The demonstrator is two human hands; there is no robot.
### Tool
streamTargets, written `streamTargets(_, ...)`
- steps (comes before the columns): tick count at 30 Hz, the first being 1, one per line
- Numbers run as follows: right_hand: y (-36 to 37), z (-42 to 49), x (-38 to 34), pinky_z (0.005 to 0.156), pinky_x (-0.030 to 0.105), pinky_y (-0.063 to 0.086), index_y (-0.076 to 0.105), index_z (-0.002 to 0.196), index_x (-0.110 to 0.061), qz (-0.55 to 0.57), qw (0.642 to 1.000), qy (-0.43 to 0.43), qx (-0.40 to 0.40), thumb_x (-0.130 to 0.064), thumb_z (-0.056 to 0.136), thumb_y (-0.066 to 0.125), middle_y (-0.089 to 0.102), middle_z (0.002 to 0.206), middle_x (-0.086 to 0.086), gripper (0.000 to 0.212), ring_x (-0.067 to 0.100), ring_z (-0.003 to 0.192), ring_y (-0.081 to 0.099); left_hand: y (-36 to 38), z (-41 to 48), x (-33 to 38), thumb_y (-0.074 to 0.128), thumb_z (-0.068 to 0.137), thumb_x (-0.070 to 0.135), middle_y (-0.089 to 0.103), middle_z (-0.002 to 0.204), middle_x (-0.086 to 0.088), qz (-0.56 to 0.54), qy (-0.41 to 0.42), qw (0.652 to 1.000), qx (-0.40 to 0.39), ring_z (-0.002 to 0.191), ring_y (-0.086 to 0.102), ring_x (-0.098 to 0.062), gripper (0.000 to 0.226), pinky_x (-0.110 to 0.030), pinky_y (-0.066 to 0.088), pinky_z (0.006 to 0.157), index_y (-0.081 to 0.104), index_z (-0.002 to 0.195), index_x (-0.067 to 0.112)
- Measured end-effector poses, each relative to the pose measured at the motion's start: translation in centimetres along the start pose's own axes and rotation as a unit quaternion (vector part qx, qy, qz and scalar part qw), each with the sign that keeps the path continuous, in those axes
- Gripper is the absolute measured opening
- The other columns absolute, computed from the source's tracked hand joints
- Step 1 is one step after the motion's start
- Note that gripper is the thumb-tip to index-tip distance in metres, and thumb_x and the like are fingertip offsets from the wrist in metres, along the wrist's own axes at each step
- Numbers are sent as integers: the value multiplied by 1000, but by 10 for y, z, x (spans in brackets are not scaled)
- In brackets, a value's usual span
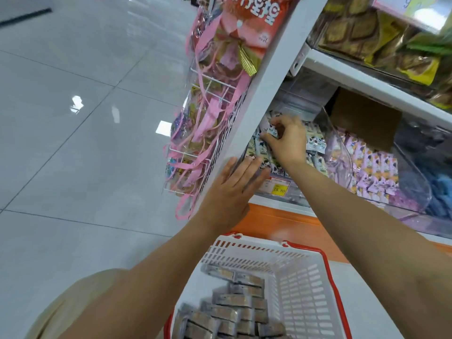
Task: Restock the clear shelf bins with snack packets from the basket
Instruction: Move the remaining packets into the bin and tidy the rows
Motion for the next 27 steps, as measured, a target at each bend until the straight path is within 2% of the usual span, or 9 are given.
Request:
streamTargets(3, 8, -1, 1, 97, 39, 45, 69, 112, -14, -11, 999, -9, -31, -26, 79, 79, 56, 113, 10, 36, 27, 108, 54, 2, 0, 0, 41, 80, 18, 20, 161, -14, -8, 0, 1000, -2, 150, 14, -30, 81, -49, 4, 122, 14, 156, 15)
streamTargets(5, 10, -1, 1, 98, 41, 44, 69, 116, -14, -20, 999, -14, -46, -26, 82, 76, 55, 113, 12, 37, 28, 111, 51, 2, 0, -1, 39, 80, 17, 20, 161, -14, -12, 1, 1000, -5, 150, 14, -30, 80, -49, 6, 122, 15, 157, 15)
streamTargets(11, 4, -5, -3, 101, 30, 38, 65, 125, -12, -9, 996, -13, -83, -27, 90, 68, 52, 119, 11, 38, 23, 114, 48, 1, -1, 0, 45, 80, 16, 17, 162, -13, -8, -1, 1000, -27, 150, 12, -29, 82, -50, 9, 121, 17, 157, 15)
streamTargets(14, -12, -20, -6, 90, 16, 34, 66, 122, -13, 36, 996, -27, -73, -22, 91, 66, 52, 117, 7, 33, 15, 108, 49, -2, 0, 1, 59, 76, 13, 17, 162, -12, -6, -10, 999, -33, 150, 12, -29, 89, -51, 9, 121, 21, 156, 15)
streamTargets(16, -25, -34, -7, 88, 17, 40, 69, 116, -15, 76, 995, -39, -58, -20, 91, 65, 55, 111, 4, 26, 14, 100, 54, -6, 0, 3, 64, 73, 14, 16, 162, -12, 1, -22, 999, -41, 150, 11, -29, 94, -51, 6, 121, 20, 156, 14)
streamTargets(19, -44, -58, -8, 78, 12, 42, 71, 106, -16, 112, 991, -66, -28, -17, 91, 65, 55, 97, -1, 17, 4, 81, 53, -12, -3, 7, 58, 74, 18, 12, 163, -15, 25, -28, 998, -41, 151, 8, -31, 92, -49, 2, 122, 15, 156, 11)
streamTargets(22, -61, -87, -7, 74, 12, 42, 71, 104, -14, 139, 987, -84, -13, -14, 92, 64, 59, 91, -1, 14, 2, 77, 52, -7, -16, 18, 62, 75, 19, 9, 162, -16, 44, 6, 998, -49, 150, 8, -32, 91, -49, 1, 122, 18, 155, 9)
streamTargets(24, -68, -109, 0, 72, 12, 43, 71, 102, -11, 165, 983, -82, -12, -9, 92, 63, 62, 90, 0, 13, 1, 78, 54, 2, -28, 32, 69, 75, 24, 16, 159, -15, 46, 55, 995, -64, 147, 14, -34, 93, -50, 7, 122, 21, 152, 7)
streamTargets(27, -65, -147, 18, 71, 15, 44, 70, 98, -9, 194, 979, -62, -26, -6, 92, 62, 62, 86, 4, 10, 5, 78, 56, 25, -46, 53, 77, 68, 26, 34, 148, -15, 14, 115, 987, -110, 132, 38, -35, 89, -47, 25, 114, 36, 145, 5)
Point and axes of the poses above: each hand's wrist, its own z-axis towards the middle knuckle, its own y-axis out of the palm, x = y × z, the point moved 8 cm from there along z, towards the middle knuckle
